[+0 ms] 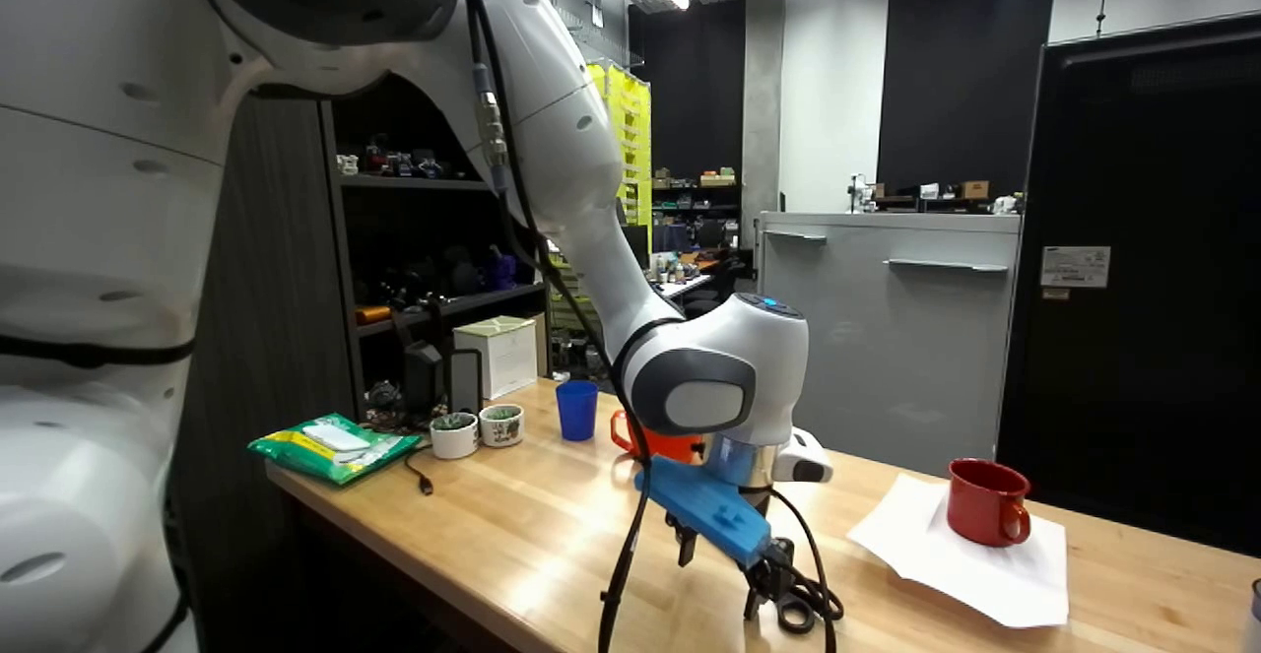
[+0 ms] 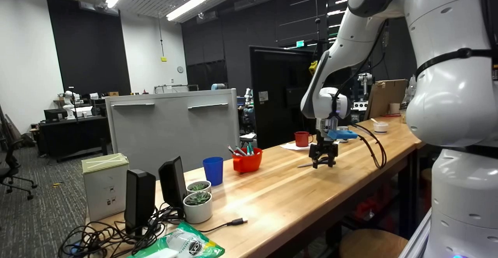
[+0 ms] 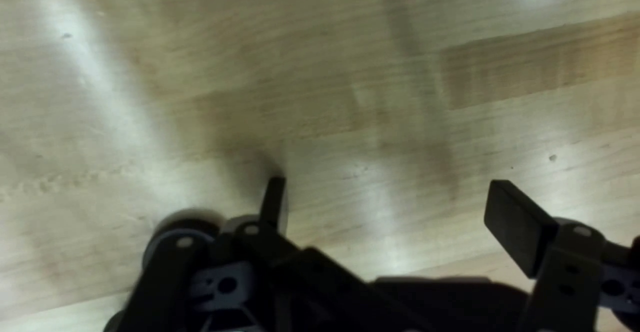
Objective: Move the black pair of scissors to the right and turn it in the opposite direction
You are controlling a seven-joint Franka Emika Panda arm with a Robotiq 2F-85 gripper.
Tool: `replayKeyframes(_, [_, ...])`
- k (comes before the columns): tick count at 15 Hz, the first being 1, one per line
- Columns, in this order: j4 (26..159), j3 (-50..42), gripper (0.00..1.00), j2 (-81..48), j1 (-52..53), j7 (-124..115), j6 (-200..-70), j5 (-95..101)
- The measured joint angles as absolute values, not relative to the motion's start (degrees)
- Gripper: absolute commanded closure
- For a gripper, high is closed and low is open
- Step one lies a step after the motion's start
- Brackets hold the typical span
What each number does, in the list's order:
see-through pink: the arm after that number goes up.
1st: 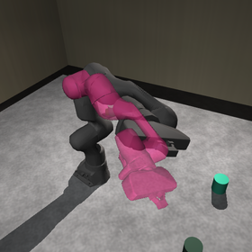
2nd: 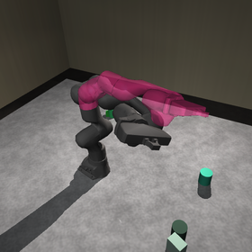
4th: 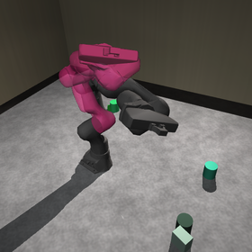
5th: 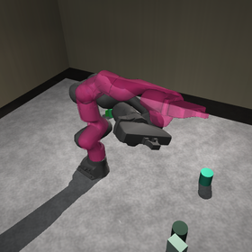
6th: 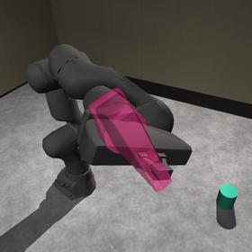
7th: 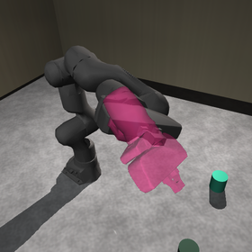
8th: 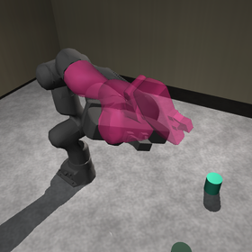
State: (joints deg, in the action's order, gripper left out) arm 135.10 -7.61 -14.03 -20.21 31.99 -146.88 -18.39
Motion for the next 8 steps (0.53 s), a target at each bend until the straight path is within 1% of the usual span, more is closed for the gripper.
replayKeyframes(8, [135.95,-8.21,0.00,-13.50,-20.49,31.01,-146.73,-18.63])
